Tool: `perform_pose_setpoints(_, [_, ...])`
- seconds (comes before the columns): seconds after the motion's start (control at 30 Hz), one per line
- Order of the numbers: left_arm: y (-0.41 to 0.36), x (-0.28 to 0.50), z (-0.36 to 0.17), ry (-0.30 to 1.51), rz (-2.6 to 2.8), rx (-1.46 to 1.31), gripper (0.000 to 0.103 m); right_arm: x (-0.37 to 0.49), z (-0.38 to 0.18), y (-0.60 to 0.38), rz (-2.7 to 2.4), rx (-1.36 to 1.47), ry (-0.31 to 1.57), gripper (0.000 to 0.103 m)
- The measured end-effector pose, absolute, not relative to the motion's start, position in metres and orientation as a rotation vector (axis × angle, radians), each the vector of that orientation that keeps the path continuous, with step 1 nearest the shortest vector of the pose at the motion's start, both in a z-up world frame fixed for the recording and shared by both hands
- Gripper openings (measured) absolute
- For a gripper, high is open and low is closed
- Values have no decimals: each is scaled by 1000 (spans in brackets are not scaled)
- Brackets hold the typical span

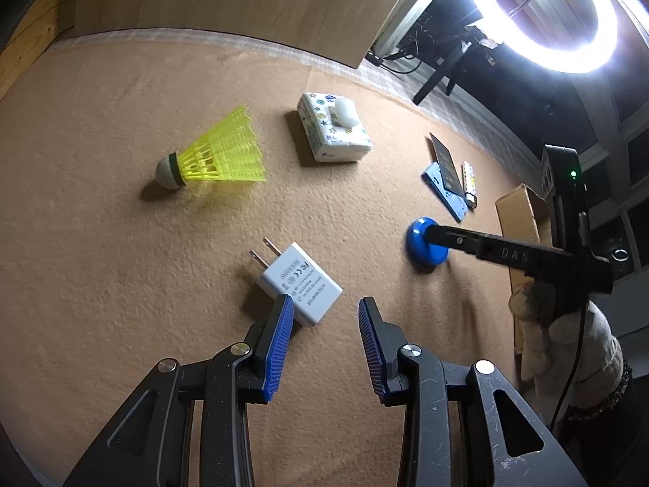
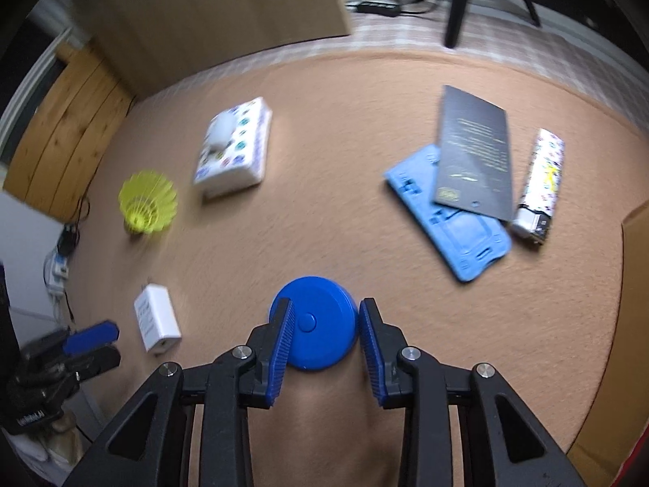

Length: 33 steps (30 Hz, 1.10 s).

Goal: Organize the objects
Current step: 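Move the right tool from the box to the blue tape measure, then close the right tool's fingers on the blue tape measure and lift it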

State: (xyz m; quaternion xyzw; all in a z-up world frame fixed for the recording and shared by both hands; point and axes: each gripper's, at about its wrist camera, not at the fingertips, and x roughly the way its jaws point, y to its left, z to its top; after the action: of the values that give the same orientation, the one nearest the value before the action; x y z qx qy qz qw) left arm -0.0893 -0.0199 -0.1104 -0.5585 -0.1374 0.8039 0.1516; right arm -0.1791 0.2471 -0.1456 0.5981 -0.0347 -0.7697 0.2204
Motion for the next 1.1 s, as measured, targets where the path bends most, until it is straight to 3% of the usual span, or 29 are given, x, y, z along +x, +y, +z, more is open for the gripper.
perform_pose_setpoints(0.23, [-3, -85, -114, -336, 2255, -1590, 36, -146, -147, 234, -2027, 1651, -37, 30])
perform_pose_setpoints(0.5, [38, -91, -119, -219, 2165, -1555, 39, -140, -146, 263, -2055, 1638, -225, 30])
perform_pose_setpoints(0.57, [51, -95, -122, -184, 2147, -1551, 39, -143, -145, 268, -2067, 1639, -261, 32])
perform_pose_setpoints(0.67, [69, -101, -127, -131, 2126, -1552, 40, -148, -147, 270, -2068, 1662, -312, 43])
perform_pose_setpoints(0.8, [90, -110, -134, -45, 2120, -1546, 48, -151, -148, 266, -2041, 1668, -347, 44])
perform_pose_setpoints(1.1, [108, -119, -147, 29, 2112, -1539, 48, -155, -153, 258, -2013, 1680, -350, 45])
